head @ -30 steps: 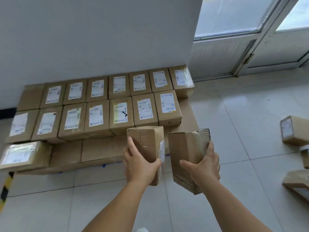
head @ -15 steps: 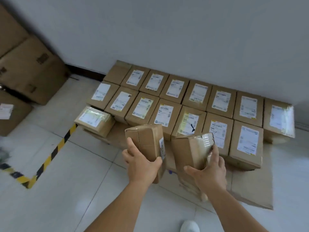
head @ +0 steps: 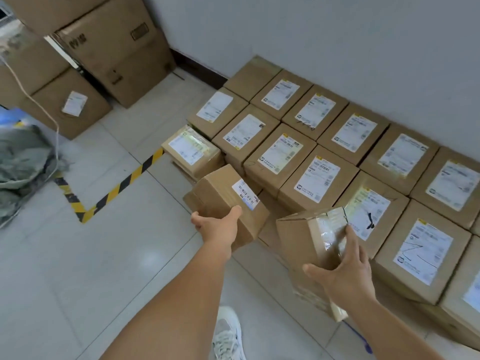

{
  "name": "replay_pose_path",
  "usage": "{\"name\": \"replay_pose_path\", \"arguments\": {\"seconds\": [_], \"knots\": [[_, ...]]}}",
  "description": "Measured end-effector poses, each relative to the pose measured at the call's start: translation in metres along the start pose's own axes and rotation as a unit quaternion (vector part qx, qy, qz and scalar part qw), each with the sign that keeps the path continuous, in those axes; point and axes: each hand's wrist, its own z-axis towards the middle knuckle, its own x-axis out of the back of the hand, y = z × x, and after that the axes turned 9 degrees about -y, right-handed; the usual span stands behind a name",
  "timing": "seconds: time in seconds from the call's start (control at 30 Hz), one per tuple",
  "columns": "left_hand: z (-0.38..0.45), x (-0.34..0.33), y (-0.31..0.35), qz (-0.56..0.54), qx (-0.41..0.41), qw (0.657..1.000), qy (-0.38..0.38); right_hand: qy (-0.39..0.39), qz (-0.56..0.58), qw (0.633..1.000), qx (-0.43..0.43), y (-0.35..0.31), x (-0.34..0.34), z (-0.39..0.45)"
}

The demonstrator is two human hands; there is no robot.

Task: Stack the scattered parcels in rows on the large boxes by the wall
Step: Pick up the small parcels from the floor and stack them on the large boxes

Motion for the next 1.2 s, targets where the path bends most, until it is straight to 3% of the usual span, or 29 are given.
{"name": "replay_pose_path", "arguments": {"seconds": [0.1,0.3,0.57,0.77,0.9,0.97,1.03,1.2], "knots": [[0.027,0.0,0.004,-0.061,0.047,0.997,-0.016,-0.011,-0.004,1.0,0.0,-0.006,-0.017,0.018],[0.083,-0.001,0.015,-0.081,0.1,0.99,-0.048,-0.031,-0.041,0.999,-0.006,-0.022,-0.044,0.056],[0.127,-0.013,0.013,-0.096,0.102,0.986,-0.092,-0.054,-0.116,0.992,-0.014,-0.042,-0.057,0.084],[0.136,-0.015,0.009,-0.025,0.091,0.991,-0.091,-0.109,-0.152,0.982,-0.021,-0.049,-0.053,0.095],[0.111,-0.012,-0.027,0.073,0.208,0.961,-0.165,-0.139,-0.137,0.98,-0.021,-0.054,-0.055,0.103],[0.089,-0.018,-0.052,0.058,0.267,0.933,-0.235,-0.149,-0.106,0.983,-0.02,-0.055,-0.061,0.106],[0.077,-0.028,-0.068,0.008,0.294,0.921,-0.257,-0.146,-0.098,0.984,-0.013,-0.055,-0.065,0.11],[0.067,-0.047,-0.071,0.001,0.271,0.942,-0.2,-0.062,-0.147,0.986,0.058,-0.051,-0.067,0.109]]}}
